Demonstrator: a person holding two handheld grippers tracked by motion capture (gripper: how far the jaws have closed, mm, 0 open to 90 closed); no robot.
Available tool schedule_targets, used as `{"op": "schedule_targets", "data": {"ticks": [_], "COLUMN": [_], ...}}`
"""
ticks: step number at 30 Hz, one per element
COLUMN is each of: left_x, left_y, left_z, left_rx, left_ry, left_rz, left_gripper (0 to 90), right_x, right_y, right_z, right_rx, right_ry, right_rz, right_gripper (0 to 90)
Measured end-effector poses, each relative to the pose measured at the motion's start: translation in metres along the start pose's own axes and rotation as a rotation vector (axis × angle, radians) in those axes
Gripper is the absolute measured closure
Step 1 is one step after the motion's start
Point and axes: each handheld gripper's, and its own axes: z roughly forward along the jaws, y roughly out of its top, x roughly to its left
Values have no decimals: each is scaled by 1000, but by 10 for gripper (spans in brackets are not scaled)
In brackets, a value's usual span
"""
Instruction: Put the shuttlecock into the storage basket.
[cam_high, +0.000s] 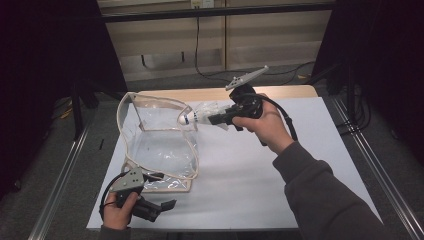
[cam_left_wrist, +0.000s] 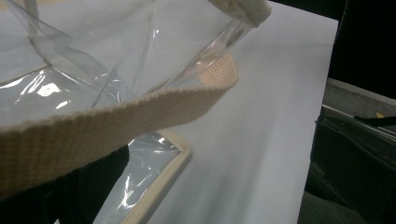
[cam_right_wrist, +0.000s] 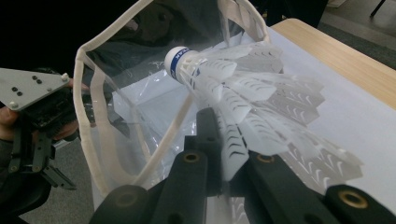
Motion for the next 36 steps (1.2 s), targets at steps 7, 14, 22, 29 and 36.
{"op": "schedule_targets", "data": {"ticks": [7,14,22,29,36], "left_x": [0,0,0,0,0], "left_y": [0,0,0,0,0], "left_z": [0,0,0,0,0], "left_rx": [0,0,1,1,5], "left_ry": [0,0,2,1,3], "left_rz": [0,1,4,4,4], "left_gripper": [45,45,45,45,44], "right_x": [8,11,13,16,18], "right_y": [5,8,14,18,19], "right_z": [12,21,30,37,41], "right_rx": [13,18,21,23,28], "right_ry": [0,11,13,7,-1], "right_rz": [-10,-8,-8,-10,-6], "right_gripper": [880,880,880,880,880]}}
